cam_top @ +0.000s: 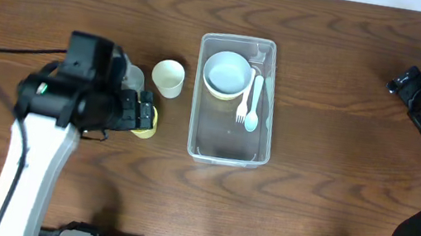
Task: Pack container
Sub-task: 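Move the left gripper to the yellow cup and grasp its rim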
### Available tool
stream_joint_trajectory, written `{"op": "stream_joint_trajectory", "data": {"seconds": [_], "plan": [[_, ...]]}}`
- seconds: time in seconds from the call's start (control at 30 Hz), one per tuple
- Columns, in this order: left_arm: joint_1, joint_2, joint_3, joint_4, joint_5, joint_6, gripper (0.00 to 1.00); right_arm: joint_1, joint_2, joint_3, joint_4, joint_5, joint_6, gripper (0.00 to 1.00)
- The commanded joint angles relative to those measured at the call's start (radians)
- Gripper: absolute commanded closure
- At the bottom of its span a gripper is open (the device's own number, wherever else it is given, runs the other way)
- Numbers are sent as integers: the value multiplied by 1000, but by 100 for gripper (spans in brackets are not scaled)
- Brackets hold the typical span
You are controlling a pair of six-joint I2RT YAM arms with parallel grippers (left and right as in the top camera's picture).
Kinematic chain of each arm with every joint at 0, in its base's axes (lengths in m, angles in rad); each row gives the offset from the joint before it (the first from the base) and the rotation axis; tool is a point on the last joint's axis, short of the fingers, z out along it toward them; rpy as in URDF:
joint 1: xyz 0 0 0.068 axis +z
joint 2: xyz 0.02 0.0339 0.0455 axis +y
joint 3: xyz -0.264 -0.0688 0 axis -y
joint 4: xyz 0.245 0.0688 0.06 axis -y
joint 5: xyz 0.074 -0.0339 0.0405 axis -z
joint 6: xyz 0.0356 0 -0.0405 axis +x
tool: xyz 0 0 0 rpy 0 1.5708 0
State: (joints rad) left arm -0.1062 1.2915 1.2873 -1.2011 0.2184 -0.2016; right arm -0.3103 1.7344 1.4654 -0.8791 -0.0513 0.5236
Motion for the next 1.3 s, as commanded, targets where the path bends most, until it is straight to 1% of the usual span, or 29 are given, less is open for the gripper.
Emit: {"op": "stream_joint_trajectory", "data": {"seconds": [0.0,0.2,0.37,0.47,0.53,0.6,0.67,0.73,0.9,1.1,1.23,1.27], "plan": [[5,88,13,-42,12,21,2,-3,2,12,-3,10,14,1],[5,197,13,-49,14,114,2,-3,2,12,-3,10,14,1],[-22,222,10,15,14,228,1,-3,2,12,-3,10,14,1],[-45,224,-6,66,14,274,2,-3,2,12,-3,10,14,1],[-62,225,-19,113,14,288,1,-3,2,12,-3,10,14,1],[-79,225,-31,156,14,296,4,-3,2,12,-3,10,14,1],[-94,230,-40,179,13,299,5,-3,2,12,-3,10,14,1],[-105,243,-42,178,6,299,6,-3,2,12,-3,10,14,1],[-109,306,-47,161,5,298,17,-3,2,12,-3,10,14,1],[-109,390,-67,160,5,298,20,-3,2,12,-3,10,14,1],[-109,444,-73,167,5,298,21,-3,2,12,-3,10,14,1],[-109,457,-73,169,5,298,25,-3,2,12,-3,10,14,1]]}}
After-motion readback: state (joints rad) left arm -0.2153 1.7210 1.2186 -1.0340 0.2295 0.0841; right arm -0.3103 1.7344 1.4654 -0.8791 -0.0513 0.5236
